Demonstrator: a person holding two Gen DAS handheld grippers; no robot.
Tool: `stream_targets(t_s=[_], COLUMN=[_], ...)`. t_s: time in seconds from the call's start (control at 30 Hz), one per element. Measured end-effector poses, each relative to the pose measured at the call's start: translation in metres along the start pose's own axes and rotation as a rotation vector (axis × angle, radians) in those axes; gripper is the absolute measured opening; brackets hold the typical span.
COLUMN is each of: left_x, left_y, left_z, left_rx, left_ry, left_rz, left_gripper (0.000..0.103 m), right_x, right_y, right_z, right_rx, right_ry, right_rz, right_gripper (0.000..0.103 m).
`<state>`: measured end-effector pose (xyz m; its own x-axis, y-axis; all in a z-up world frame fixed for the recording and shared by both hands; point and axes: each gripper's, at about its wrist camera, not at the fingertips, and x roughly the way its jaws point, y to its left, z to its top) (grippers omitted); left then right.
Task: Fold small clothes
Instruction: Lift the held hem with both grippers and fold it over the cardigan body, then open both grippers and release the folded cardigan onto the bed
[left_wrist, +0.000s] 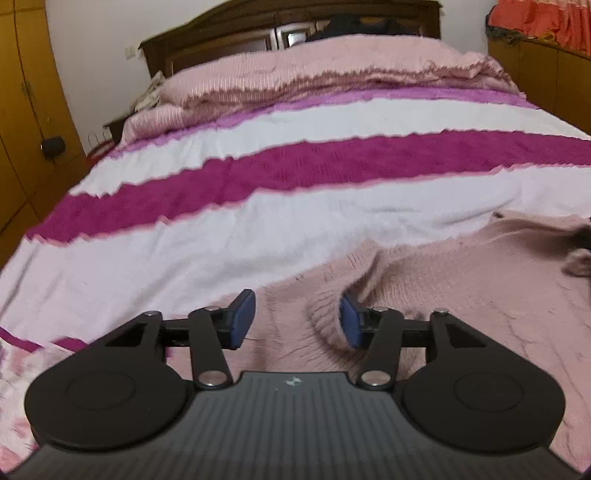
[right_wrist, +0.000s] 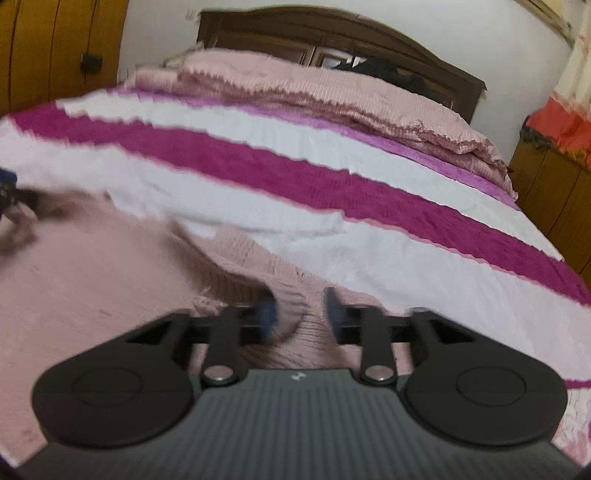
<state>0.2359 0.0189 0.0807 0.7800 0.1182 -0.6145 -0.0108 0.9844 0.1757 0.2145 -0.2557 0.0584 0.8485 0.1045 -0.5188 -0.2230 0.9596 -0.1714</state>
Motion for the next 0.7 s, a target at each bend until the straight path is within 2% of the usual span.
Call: stream_targets(t_s=[0.07, 0.2, 0.4, 0.53, 0.63, 0.7], left_x=[-0.017, -0.045, -0.061, -0.054, -0.045, -0.035], left_y=[0.006, 0.012, 0.002, -0.016, -0.029, -0.034], left_z=[0.001, -0.003, -0.022, -0.037, -0.046, -0.048], left_rx=[0.003, 0.015, 0.047, 0.109, 0.159, 0.174], left_ry=[-0.016, -0.029, 0.008, 0.026, 0.010, 0.009], left_rz=[0.002, -0.028, -0.123, -0.149, -0.129, -0.107], left_gripper=[0.065, 0.067, 0.067, 0.067, 0.067, 0.067], right_x=[-0.014, -0.032, -0.028, -0.017, -0.008, -0.003], right_y=[-0.007, -0.015, -0.008, 0.003, 0.012, 0.015], right_z=[0.001, -0.004, -0.018, -0.024, -0.026, -0.027], right_rx=[0.014, 0.007, -0.104, -0.220, -0.321, -0.356], right_ry=[-0.022, -0.033, 0.008, 0.018, 0.015, 0.011], right_rz=[0.025, 0.077, 0.115, 0.061, 0.004, 0.005], right_gripper=[0.053, 0.053, 0.053, 0.053, 0.053, 0.053])
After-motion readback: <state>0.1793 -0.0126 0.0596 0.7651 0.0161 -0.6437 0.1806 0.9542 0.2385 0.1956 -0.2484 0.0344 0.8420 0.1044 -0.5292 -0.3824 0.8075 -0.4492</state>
